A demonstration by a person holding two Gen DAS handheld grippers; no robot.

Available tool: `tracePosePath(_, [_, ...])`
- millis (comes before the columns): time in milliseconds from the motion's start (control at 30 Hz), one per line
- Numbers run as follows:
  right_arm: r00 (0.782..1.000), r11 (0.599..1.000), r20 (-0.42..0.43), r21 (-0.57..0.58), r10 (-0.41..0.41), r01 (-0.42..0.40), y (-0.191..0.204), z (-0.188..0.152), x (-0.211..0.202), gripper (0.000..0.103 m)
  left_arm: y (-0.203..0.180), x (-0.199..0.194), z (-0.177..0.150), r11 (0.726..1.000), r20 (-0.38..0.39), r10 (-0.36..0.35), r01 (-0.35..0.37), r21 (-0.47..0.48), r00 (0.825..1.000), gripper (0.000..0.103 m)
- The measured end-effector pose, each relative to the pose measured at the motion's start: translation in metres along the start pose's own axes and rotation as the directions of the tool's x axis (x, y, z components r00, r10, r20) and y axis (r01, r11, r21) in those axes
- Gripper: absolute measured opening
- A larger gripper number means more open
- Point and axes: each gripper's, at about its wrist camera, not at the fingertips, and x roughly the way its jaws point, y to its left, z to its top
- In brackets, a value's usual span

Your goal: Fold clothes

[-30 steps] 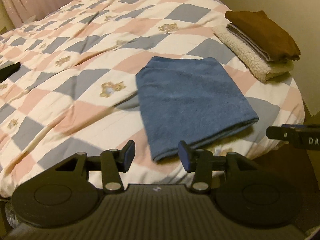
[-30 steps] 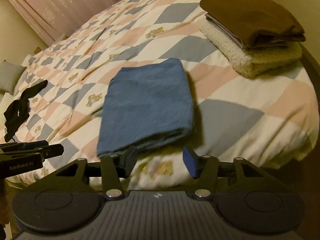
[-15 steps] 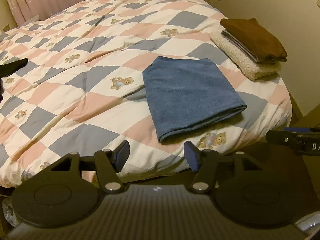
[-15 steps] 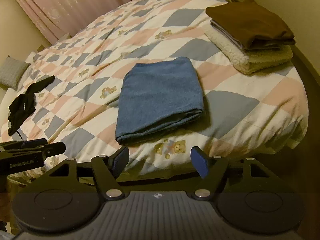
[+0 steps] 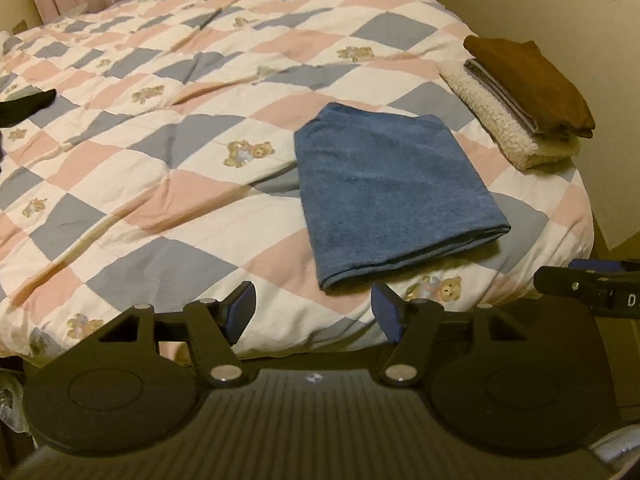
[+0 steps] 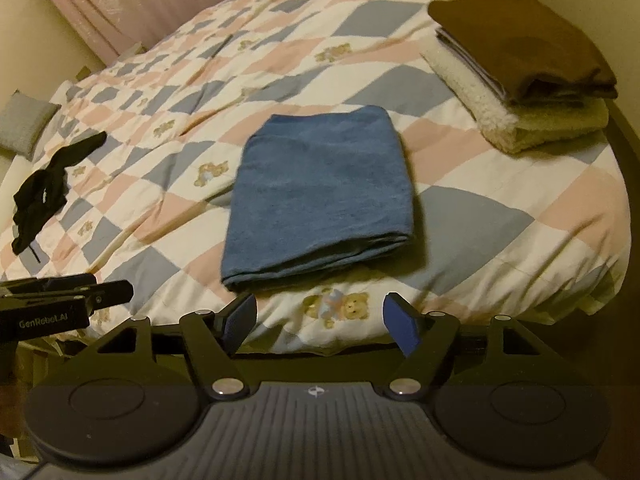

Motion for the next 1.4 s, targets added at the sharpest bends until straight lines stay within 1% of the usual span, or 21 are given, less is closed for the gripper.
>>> tracePosePath(100, [1.0,0.999,-0.019,0.034,0.001,0.0,-0.018,0.01,0.011,0.076,-0.002,0.02,0.01,1.0,-0.034,-0.027,0.026,-0.016,0.999,0.069])
tracePosePath(167, [0.999,0.997,-0.035,0.079,0.01,-0.008,-0.038,0.02,0.019,0.077,0.001,0.036,0.02,0.997,-0.055,-0.064,0.062,-0.049,0.996,0.078])
tracePosePath(233, [0.998,0.992,-0.041,0.119,0.04,-0.035,-0.057,0.031,0.034,0.078,0.006,0.054,0.029,0.991,-0.071,-0.105,0.099,-0.094,0.992,0.079])
tracePosePath(367, [0.993,0.978,-0.041,0.185,0.11,-0.1,-0.091,0.056,0.067,0.078,0.019,0.097,0.039,0.978,-0.091,-0.145,0.128,-0.166,0.985,0.081])
tracePosePath(500, [0.983,0.957,-0.041,0.239,0.177,-0.162,-0.122,0.081,0.101,0.084,0.032,0.14,0.049,0.959,-0.109,-0.185,0.155,-0.239,0.977,0.083])
tracePosePath(600, [0.973,0.956,-0.07,0.215,0.219,-0.199,-0.122,0.098,0.141,0.085,0.042,0.173,0.056,0.94,-0.12,-0.216,0.173,-0.292,0.969,0.083])
tracePosePath(733, [0.957,0.946,-0.104,0.214,0.27,-0.244,-0.124,0.108,0.183,0.085,0.054,0.216,0.066,0.911,-0.132,-0.258,0.195,-0.363,0.957,0.085])
tracePosePath(867, [0.924,0.919,-0.129,0.222,0.36,-0.327,-0.129,0.114,0.209,0.085,0.067,0.24,0.072,0.855,-0.099,-0.36,0.286,-0.432,0.928,0.088])
tracePosePath(900, [0.914,0.91,-0.135,0.224,0.383,-0.348,-0.13,0.115,0.215,0.083,0.069,0.244,0.072,0.844,-0.091,-0.386,0.312,-0.435,0.918,0.088])
tracePosePath(933, [0.903,0.902,-0.145,0.228,0.404,-0.367,-0.131,0.117,0.22,0.078,0.07,0.248,0.072,0.833,-0.082,-0.411,0.337,-0.439,0.908,0.089])
tracePosePath(967, [0.892,0.895,-0.162,0.235,0.421,-0.38,-0.13,0.119,0.223,0.074,0.071,0.253,0.072,0.821,-0.074,-0.436,0.362,-0.442,0.897,0.088])
tracePosePath(1000, [0.884,0.89,-0.179,0.242,0.432,-0.386,-0.13,0.121,0.226,0.074,0.072,0.257,0.071,0.808,-0.065,-0.46,0.387,-0.445,0.886,0.088])
tracePosePath(1033, [0.88,0.889,-0.194,0.249,0.433,-0.383,-0.129,0.122,0.229,0.074,0.072,0.261,0.073,0.801,-0.064,-0.48,0.408,-0.439,0.875,0.084])
tracePosePath(1100, [0.87,0.882,-0.212,0.274,0.445,-0.384,-0.131,0.125,0.234,0.074,0.069,0.266,0.077,0.8,-0.08,-0.512,0.44,-0.407,0.856,0.085])
tracePosePath(1133, [0.865,0.878,-0.217,0.281,0.452,-0.388,-0.13,0.125,0.238,0.078,0.068,0.27,0.08,0.799,-0.088,-0.523,0.451,-0.397,0.848,0.085])
tracePosePath(1200, [0.856,0.87,-0.225,0.296,0.465,-0.395,-0.13,0.125,0.246,0.079,0.067,0.279,0.084,0.797,-0.104,-0.536,0.461,-0.39,0.838,0.085])
tracePosePath(1233, [0.851,0.865,-0.229,0.304,0.472,-0.398,-0.129,0.125,0.25,0.077,0.066,0.284,0.087,0.796,-0.112,-0.542,0.466,-0.387,0.833,0.085])
tracePosePath(1267, [0.845,0.859,-0.231,0.314,0.482,-0.404,-0.128,0.125,0.254,0.072,0.065,0.288,0.089,0.794,-0.12,-0.549,0.471,-0.383,0.827,0.084])
tracePosePath(1300, [0.84,0.849,-0.223,0.33,0.495,-0.412,-0.127,0.124,0.256,0.063,0.065,0.293,0.092,0.793,-0.127,-0.555,0.476,-0.38,0.822,0.083])
tracePosePath(1333, [0.839,0.839,-0.206,0.349,0.504,-0.418,-0.126,0.122,0.254,0.057,0.064,0.298,0.094,0.791,-0.135,-0.561,0.481,-0.377,0.817,0.079])
tracePosePath(1400, [0.836,0.816,-0.173,0.388,0.521,-0.429,-0.126,0.119,0.25,0.048,0.068,0.296,0.1,0.787,-0.147,-0.574,0.493,-0.371,0.805,0.07])
